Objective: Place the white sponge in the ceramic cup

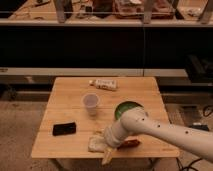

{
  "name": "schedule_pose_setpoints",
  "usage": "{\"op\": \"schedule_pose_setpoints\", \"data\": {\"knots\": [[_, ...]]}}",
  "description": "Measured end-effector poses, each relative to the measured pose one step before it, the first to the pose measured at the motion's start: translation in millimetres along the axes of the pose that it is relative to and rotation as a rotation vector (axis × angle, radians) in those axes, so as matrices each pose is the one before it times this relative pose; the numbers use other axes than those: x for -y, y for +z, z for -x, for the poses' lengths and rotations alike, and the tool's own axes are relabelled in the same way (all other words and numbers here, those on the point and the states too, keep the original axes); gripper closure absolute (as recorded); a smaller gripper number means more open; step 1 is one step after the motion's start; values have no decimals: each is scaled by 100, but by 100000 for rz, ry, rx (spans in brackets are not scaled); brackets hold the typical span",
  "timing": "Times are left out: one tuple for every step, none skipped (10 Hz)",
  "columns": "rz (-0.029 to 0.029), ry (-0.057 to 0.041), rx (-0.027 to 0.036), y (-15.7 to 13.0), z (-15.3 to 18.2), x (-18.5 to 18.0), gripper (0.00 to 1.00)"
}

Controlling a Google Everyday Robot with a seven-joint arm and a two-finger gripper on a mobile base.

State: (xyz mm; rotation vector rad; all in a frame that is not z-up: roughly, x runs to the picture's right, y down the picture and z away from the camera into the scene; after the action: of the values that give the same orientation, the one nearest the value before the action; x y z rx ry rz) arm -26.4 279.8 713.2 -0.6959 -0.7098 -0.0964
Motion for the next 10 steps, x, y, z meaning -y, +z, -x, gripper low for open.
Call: {"op": "schedule_pose_setpoints", "data": {"knots": [[-727, 2123, -1951, 950, -1241, 652, 20], [-615, 1302, -869, 454, -661, 367, 20], [-908, 2031, -444, 626, -754, 442, 20], [-468, 1835, 381, 639, -444, 187, 20], [-242, 1125, 422, 439, -265, 57, 20], [-307, 964, 866, 389, -186, 39, 20], [-317, 960, 953, 278, -149, 37, 20], [-611, 705, 557, 93, -217, 73, 21], [-560, 237, 51, -44, -168, 101, 26], [-460, 335, 12, -47, -232, 42, 35]]}}
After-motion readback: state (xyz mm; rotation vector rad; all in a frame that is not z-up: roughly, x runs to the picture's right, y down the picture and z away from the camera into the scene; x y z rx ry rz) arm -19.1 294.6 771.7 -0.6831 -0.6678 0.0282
